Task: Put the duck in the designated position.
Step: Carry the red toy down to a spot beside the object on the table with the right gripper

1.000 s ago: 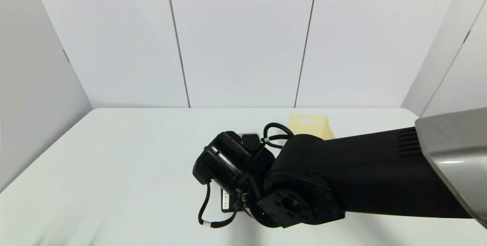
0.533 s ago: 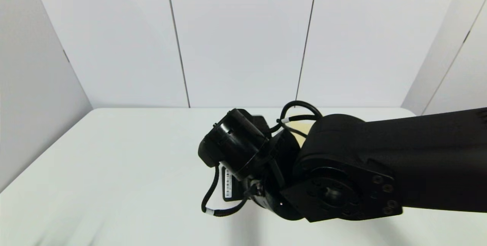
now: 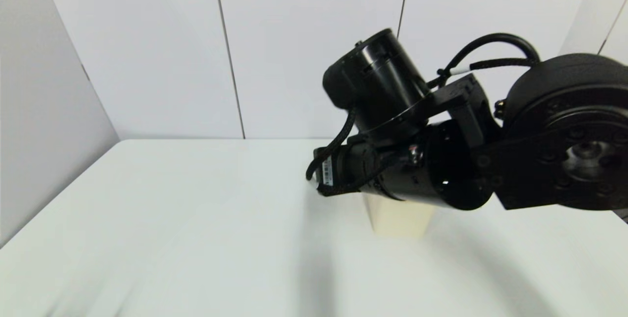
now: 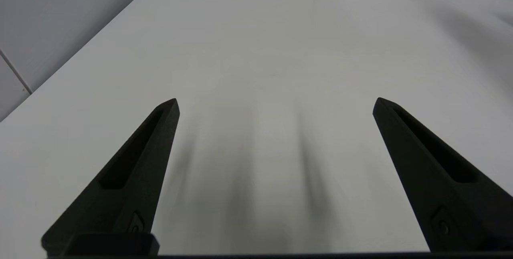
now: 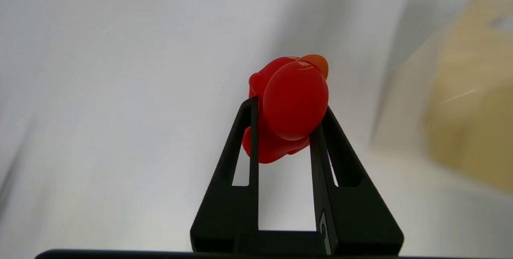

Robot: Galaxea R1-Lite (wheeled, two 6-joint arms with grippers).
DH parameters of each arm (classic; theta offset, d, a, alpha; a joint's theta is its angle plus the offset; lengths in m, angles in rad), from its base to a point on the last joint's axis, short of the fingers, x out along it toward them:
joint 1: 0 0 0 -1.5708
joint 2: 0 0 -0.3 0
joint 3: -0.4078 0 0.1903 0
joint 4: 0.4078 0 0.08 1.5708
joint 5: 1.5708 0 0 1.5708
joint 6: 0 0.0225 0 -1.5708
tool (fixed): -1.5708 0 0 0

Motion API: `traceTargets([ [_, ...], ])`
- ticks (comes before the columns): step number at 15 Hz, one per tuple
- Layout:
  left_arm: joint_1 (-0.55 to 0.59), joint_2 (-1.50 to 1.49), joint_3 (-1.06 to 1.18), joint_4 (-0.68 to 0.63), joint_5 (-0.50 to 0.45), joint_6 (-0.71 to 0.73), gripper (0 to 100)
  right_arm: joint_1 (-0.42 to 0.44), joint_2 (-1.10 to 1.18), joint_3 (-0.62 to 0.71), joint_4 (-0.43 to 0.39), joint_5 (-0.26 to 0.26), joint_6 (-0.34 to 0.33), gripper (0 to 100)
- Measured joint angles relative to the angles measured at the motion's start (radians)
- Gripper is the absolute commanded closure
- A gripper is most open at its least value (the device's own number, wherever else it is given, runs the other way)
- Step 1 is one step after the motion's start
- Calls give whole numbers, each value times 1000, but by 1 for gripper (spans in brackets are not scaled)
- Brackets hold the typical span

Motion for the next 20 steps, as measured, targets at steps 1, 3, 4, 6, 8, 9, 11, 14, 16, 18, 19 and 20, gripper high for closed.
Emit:
traceTargets([
  [1,0,0,0,0,0,0,0,-16,-15,-13,1,0,-30,100],
  [3,0,0,0,0,0,0,0,-44,-41,-53,1,1,-78,100],
  [4,0,0,0,0,0,0,0,-53,-52,-76,1,1,-98,100],
  [6,0,0,0,0,0,0,0,-81,-77,-112,1,2,-153,100],
  [8,0,0,0,0,0,0,0,-126,-106,-122,4,9,-211,100],
  [9,0,0,0,0,0,0,0,-152,-120,-122,5,17,-230,100],
  [11,0,0,0,0,0,0,0,-208,-143,-119,5,26,-265,100],
  [14,0,0,0,0,0,0,0,-325,-156,-118,5,27,-313,100],
  [16,0,0,0,0,0,0,0,-416,-150,-118,4,41,-348,100],
  [18,0,0,0,0,0,0,0,-512,-134,-119,3,57,-372,100],
  [19,0,0,0,0,0,0,0,-561,-123,-119,4,70,-382,100],
  [20,0,0,0,0,0,0,0,-614,-110,-114,4,91,-396,100],
])
